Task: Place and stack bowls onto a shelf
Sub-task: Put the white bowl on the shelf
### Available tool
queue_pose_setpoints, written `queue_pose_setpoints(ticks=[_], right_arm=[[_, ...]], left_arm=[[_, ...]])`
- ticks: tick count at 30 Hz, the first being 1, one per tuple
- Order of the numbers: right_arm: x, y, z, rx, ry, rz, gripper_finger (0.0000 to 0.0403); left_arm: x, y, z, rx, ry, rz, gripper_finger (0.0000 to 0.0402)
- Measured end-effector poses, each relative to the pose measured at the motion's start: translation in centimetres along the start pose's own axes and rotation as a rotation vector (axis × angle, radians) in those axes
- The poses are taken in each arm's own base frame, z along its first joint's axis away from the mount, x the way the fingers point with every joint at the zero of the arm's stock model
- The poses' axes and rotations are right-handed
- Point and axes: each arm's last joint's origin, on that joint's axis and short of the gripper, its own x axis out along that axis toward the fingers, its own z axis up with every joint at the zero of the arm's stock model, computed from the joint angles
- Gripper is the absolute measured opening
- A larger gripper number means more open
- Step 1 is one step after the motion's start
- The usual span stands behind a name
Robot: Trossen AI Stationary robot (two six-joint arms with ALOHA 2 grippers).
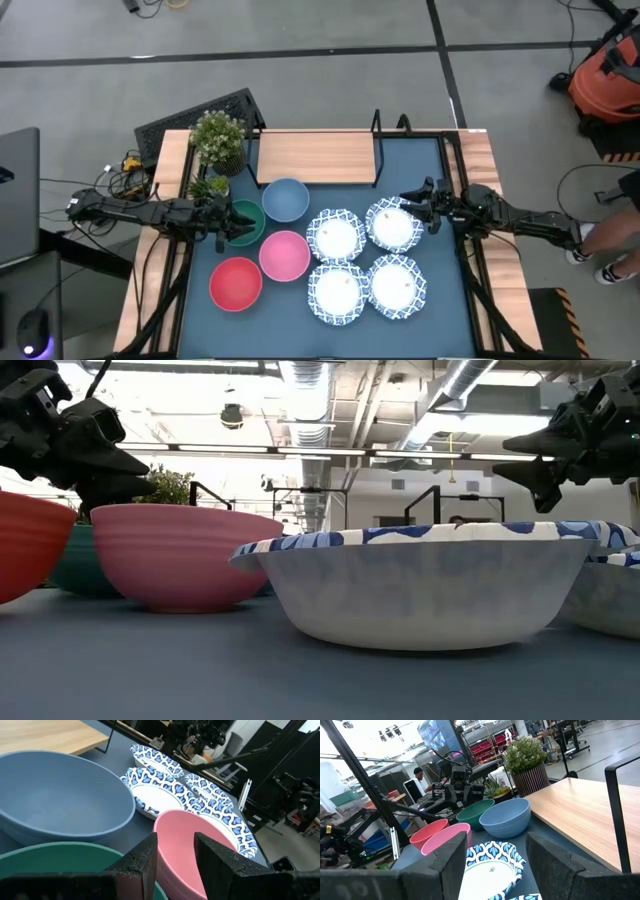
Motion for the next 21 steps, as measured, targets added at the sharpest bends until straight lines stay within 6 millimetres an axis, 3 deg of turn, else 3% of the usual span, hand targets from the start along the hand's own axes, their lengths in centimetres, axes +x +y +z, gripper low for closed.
queue_pose_setpoints(ticks=[5,12,21], right_arm=[[0.0,0.0,0.0,0.0,0.0,0.0,0.0227],[0.0,0.0,0.0,0.0,0.0,0.0,0.0227],[0.0,0.0,0.0,0.0,0.0,0.0,0.0227]], left_arm=[[0.01,0.03,0.04,-0.031,-0.013,0.01,0.0112],[0.0,0.15,0.18,-0.274,-0.056,0.052,0.0112],[-0.02,0.18,0.41,-0.295,-0.104,0.081,0.0112]])
